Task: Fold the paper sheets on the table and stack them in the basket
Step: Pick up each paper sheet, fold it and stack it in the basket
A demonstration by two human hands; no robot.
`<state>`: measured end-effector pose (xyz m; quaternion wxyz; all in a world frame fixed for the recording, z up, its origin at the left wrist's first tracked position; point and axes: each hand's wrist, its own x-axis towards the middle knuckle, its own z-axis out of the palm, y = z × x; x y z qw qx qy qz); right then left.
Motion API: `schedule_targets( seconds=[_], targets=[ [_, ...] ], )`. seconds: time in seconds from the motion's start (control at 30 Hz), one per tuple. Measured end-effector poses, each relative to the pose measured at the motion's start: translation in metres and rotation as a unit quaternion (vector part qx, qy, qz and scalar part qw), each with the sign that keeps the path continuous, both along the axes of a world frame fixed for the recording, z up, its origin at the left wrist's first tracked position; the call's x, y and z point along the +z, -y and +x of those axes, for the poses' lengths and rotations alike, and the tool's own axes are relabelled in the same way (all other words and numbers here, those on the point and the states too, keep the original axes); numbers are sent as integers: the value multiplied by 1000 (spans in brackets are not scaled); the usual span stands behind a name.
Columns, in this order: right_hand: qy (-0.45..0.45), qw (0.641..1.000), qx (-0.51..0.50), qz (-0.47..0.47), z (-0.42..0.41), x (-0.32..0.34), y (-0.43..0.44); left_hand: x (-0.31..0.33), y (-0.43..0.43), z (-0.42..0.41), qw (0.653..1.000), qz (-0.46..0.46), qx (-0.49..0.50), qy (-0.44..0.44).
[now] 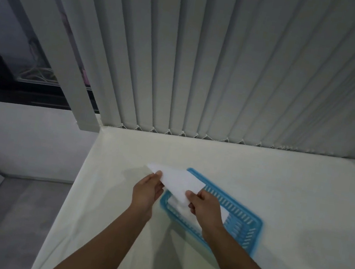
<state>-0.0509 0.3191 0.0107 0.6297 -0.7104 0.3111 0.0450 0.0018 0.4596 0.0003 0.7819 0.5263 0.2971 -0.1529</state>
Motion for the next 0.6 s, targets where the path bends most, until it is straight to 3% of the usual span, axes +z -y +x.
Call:
schedule_targets(
  seconds=[0.13,0.3,0.6],
  targets=[
    [-5,999,-28,-18,-28,-4,29,-5,16,-8,1000,20,-11,-2],
    [-26,997,-65,-39,-50,-16,56,-21,28,-21,990,122,-64,19],
    [-56,995,-77,-24,-71,-29,79,-29,17,-16,904,378,-161,117]
  ],
)
